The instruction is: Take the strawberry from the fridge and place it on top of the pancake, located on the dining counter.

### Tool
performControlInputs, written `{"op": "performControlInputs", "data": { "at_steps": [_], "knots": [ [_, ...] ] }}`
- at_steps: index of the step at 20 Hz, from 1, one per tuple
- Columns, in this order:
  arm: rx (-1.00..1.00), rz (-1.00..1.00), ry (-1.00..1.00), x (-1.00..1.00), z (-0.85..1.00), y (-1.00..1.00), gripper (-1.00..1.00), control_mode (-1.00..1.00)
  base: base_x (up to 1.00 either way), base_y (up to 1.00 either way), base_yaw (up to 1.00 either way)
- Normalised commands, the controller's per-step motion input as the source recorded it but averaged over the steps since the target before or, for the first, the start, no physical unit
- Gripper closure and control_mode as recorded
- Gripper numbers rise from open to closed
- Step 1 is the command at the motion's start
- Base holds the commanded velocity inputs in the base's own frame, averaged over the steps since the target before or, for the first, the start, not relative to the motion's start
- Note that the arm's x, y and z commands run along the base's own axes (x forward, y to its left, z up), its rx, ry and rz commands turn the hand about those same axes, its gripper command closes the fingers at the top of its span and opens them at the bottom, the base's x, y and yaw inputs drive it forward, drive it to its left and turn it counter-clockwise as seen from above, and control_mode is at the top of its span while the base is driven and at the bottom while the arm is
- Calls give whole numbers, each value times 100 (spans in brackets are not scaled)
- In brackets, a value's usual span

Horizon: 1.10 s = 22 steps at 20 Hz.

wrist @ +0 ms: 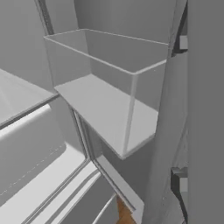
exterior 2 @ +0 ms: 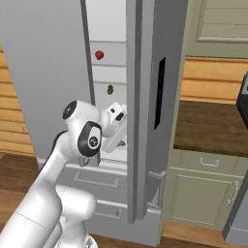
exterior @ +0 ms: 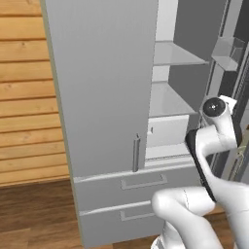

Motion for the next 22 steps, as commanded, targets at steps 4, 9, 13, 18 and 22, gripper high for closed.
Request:
{"op": "performControlInputs", "data": {
  "at_steps": [4,9,13,18,22],
  "knots": [
    [7,-11,-6,-1,19,-77,-100,-100,0,0,0],
    [7,-7,-7,0,12,-68,-100,-100,0,0,0],
    [5,-1,-11,-21,0,-52,-100,-100,0,0,0],
    [2,0,-23,-80,1,-2,-100,-100,0,0,0],
    [0,0,-11,-76,17,40,-100,-100,0,0,0]
  ]
}}
